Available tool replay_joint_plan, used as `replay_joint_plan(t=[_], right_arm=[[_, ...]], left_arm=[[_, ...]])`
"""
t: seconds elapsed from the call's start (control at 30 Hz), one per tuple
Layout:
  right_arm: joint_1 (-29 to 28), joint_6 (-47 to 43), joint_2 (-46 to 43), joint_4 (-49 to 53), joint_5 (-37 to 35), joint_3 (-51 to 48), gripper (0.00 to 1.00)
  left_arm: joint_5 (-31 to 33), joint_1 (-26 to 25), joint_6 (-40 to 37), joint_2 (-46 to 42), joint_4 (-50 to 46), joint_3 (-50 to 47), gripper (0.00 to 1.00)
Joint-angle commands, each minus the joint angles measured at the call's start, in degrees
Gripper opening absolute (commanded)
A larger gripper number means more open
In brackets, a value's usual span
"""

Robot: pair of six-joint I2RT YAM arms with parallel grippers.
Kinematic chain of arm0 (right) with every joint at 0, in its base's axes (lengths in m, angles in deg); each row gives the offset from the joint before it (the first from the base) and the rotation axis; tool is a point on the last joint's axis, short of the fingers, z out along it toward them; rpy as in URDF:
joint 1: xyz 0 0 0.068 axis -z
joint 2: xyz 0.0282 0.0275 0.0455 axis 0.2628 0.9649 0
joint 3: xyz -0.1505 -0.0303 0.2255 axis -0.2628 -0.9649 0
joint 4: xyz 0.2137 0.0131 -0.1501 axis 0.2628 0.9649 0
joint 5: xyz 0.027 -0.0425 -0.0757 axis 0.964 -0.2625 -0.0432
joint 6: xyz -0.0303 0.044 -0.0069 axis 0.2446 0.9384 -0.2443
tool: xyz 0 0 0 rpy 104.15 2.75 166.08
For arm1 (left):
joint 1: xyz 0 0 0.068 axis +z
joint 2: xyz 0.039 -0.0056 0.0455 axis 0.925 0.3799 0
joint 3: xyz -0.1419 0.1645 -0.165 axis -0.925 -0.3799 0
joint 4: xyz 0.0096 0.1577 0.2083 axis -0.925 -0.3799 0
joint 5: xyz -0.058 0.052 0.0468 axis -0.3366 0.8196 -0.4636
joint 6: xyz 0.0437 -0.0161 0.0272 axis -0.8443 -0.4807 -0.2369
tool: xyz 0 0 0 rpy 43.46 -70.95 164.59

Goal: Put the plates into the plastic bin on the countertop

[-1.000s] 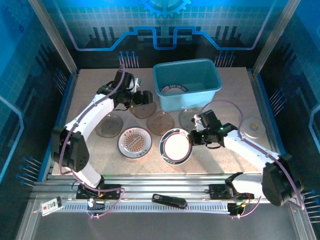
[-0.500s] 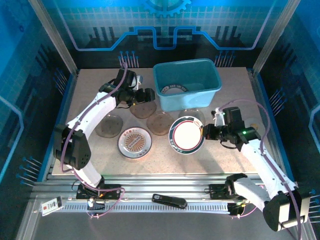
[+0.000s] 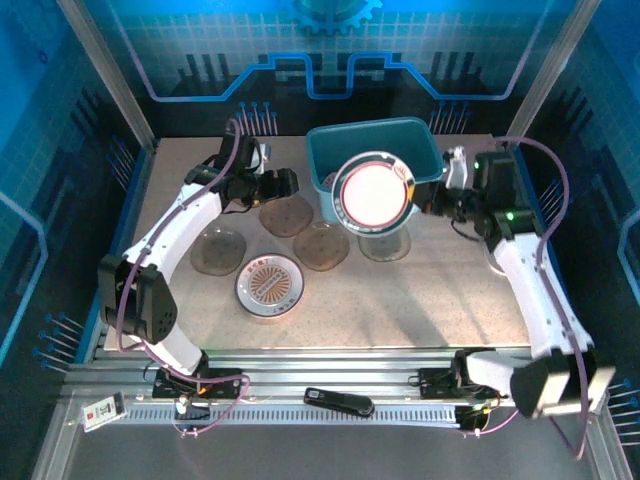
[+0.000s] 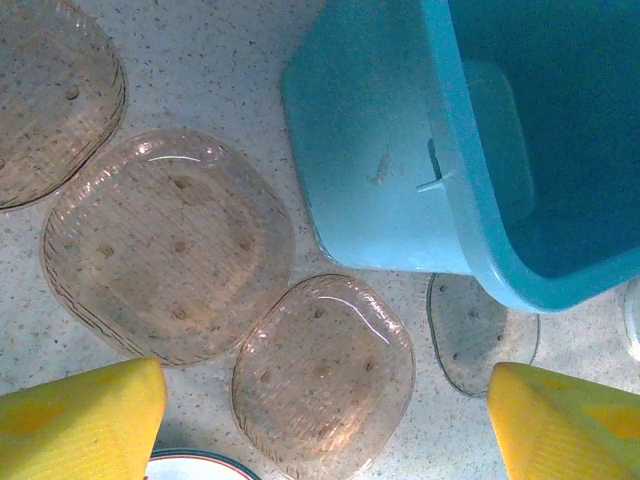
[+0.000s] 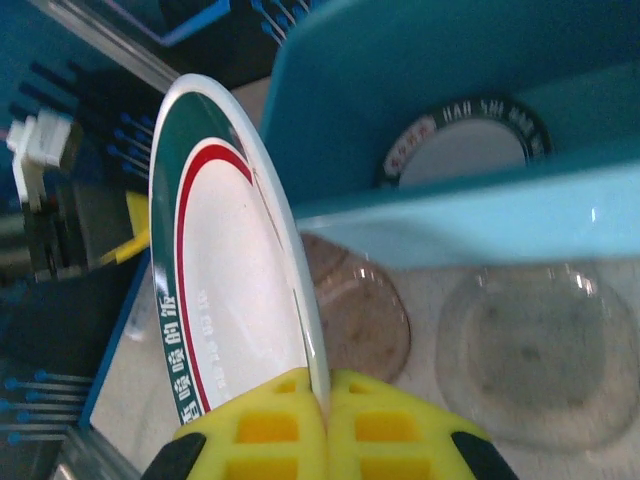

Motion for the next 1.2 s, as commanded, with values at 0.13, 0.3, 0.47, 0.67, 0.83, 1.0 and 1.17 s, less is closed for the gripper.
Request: replay_joint_plan(t=[0.13,0.3,0.47,0.67,0.83,1.0,1.17], right_arm=[[1.7,2.8,18.4,-9.3,0.1,16.1,0.00],[2.3,5.0,29.4,-10.7,0.4,24.6,0.00],[2.0,6.2,36.6,-10.6,1.4,29.8,0.00],[1.0,5.3,41.5,-9.3,1.8,31.7,0.00],[-0.4,3.5,45.2,-7.1,1.6,33.4,0.00],[-1.3,4.1,47.0,-8.2,2.1,32.3,0.00],[-2.2,4.3,49.4,-7.8,2.8,32.8,0.00]], left_arm=[[-0.9,2.9,-2.4,-0.9,-0.4,-1.0,0.84],[-1.4,5.2,-2.8,-0.5,-0.5,-1.4,0.84],[-1.6,6.2,-2.6,0.7,-0.2,-1.2,0.84],[-2.0,6.5,-2.5,3.0,-0.3,0.0,0.84],[-2.1,6.6,-2.5,4.8,-0.8,1.5,0.84],[-2.1,6.6,-2.5,5.6,-1.1,1.9,0.84],[-2.2,6.6,-2.6,6.6,-1.4,2.7,0.84]])
